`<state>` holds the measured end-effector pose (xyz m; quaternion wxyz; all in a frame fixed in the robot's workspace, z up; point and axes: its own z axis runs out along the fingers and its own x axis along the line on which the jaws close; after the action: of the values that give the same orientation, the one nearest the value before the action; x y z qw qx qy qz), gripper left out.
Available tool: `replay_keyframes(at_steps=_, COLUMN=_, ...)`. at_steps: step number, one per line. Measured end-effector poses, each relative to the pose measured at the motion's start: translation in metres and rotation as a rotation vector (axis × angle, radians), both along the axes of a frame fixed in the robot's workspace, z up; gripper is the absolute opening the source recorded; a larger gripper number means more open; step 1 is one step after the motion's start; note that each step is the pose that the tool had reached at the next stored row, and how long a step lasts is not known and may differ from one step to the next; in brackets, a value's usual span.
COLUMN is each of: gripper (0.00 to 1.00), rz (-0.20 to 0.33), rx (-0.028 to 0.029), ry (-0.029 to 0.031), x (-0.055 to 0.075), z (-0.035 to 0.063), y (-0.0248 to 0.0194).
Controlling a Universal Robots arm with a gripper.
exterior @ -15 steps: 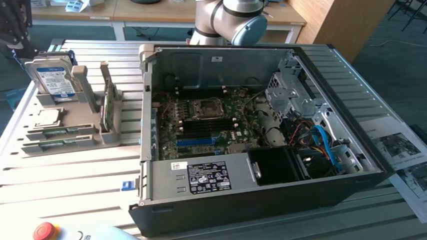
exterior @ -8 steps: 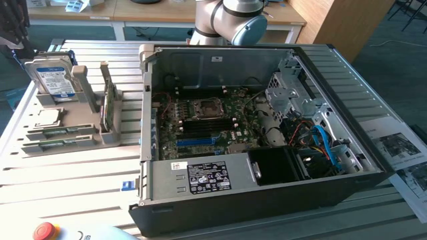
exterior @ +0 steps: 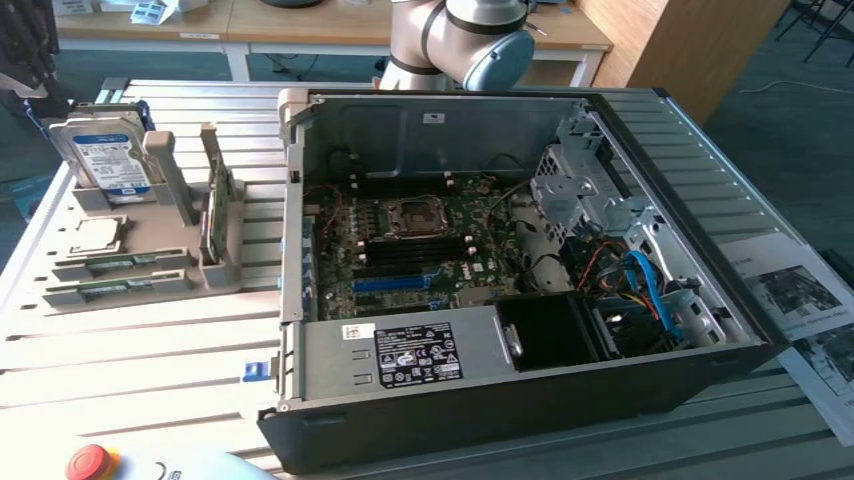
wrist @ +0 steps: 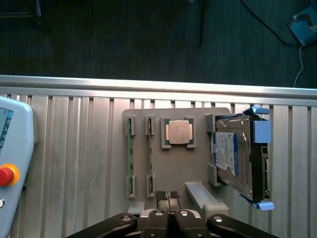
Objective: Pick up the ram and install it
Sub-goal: 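Pick up the ram and move it above insertion slot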
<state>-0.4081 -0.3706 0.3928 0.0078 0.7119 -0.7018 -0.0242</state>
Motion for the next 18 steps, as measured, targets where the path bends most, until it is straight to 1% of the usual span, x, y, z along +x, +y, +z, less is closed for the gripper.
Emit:
replay_keyframes(at_steps=3, gripper=0.1, rz=0.002, rx=0.0, ry=0.0, x=0.0, z=0.0, y=0.0)
replay_keyframes(at_steps=8, gripper=0.1, rz=0.029, rx=0.0, ry=0.0, x=0.0001, z=0.0, y=0.0)
replay_keyframes(at_steps=18, gripper=0.1, rz=0.029, rx=0.0, ry=0.0, x=0.0001, z=0.0, y=0.0)
